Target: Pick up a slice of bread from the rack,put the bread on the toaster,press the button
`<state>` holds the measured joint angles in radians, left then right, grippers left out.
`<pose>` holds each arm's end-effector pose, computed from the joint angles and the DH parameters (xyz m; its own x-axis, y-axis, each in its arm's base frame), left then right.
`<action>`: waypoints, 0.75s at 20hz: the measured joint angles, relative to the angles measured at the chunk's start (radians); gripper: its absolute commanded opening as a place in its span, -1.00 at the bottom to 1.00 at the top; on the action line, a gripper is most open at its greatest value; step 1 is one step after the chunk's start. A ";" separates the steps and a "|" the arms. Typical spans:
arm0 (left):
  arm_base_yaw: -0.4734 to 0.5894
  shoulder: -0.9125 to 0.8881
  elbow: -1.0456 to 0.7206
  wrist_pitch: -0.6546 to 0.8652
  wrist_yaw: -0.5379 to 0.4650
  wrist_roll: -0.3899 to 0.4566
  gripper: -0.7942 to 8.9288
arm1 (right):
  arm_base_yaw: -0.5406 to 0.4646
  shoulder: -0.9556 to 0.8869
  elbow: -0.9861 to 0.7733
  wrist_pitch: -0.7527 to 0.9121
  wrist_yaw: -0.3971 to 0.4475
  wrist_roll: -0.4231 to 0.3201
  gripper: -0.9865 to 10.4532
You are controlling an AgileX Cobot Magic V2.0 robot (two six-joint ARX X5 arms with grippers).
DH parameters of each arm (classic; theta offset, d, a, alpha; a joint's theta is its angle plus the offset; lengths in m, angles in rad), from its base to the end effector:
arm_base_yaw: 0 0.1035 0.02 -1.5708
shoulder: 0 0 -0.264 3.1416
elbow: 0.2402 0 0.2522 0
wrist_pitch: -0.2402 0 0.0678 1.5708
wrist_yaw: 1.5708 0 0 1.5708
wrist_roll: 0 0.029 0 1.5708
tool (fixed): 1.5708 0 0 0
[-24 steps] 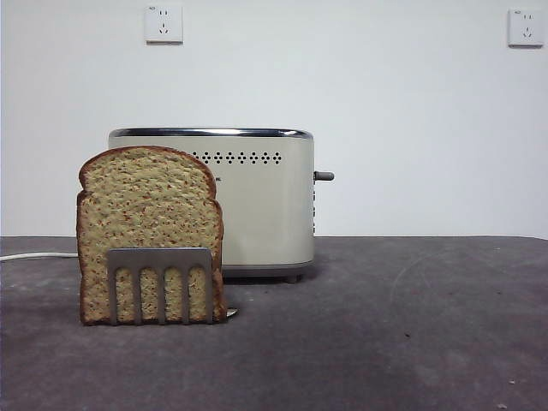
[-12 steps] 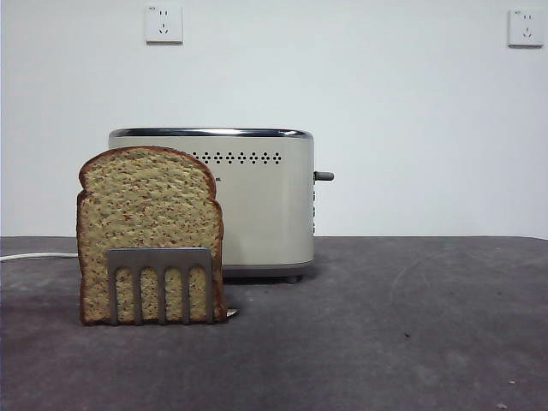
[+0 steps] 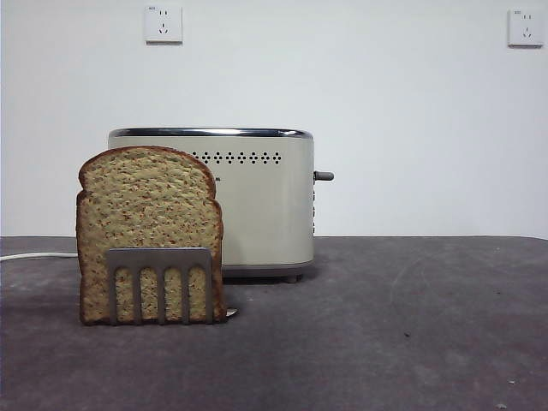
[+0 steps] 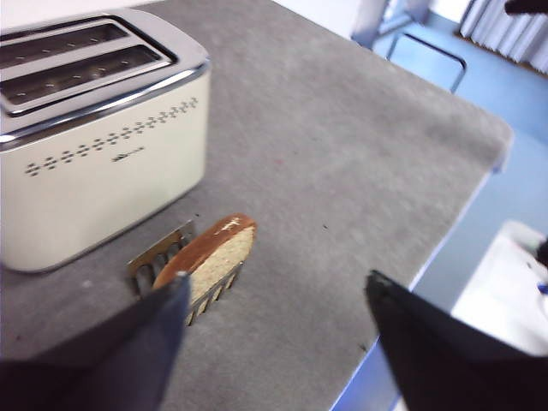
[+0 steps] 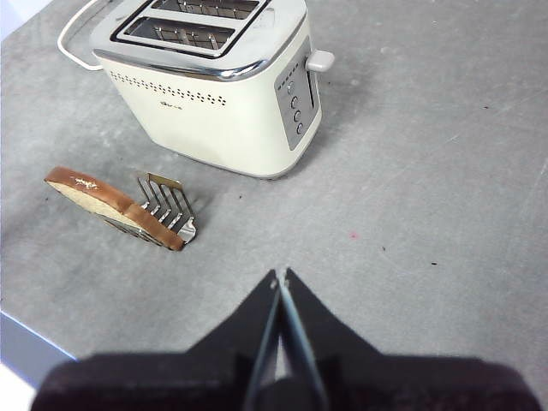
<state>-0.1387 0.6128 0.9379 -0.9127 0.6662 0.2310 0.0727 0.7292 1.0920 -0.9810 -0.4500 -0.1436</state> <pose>0.0890 -0.0305 0.3402 0.5626 -0.7025 -0.4358 0.7274 0.6712 -0.1429 0.1062 0.0204 0.3680 0.7003 0.4871 -0.5219 -0.4973 0.8573 0.1329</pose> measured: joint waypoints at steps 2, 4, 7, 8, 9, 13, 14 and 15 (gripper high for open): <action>-0.064 0.061 0.047 -0.009 -0.053 0.040 0.27 | 0.000 0.000 0.000 -0.001 -0.019 0.000 -0.85; -0.134 0.129 0.108 -0.029 -0.128 0.098 0.27 | 0.000 0.003 0.000 -0.003 -0.022 0.000 -0.85; -0.240 0.246 0.192 -0.058 -0.259 0.209 0.27 | 0.002 0.018 0.000 -0.003 -0.021 0.000 -0.85; -0.270 0.288 0.212 -0.057 -0.299 0.249 0.27 | 0.007 0.023 0.000 -0.003 -0.021 0.000 -0.85; -0.296 0.330 0.224 -0.056 -0.337 0.290 0.27 | 0.012 0.028 0.000 -0.003 -0.022 0.000 -0.85; -0.367 0.468 0.249 -0.038 -0.439 0.418 0.27 | 0.019 0.042 0.000 -0.006 -0.022 -0.002 -0.85; -0.378 0.500 0.250 -0.035 -0.451 0.440 0.27 | 0.019 0.046 0.000 -0.006 -0.022 -0.002 -0.85; -0.389 0.539 0.250 -0.029 -0.456 0.459 0.27 | 0.019 0.048 0.000 -0.006 -0.021 -0.003 -0.85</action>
<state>-0.5274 1.1519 1.1877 -0.9413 0.2100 0.6895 0.0914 0.7776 1.0920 -0.9871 -0.4713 -0.1463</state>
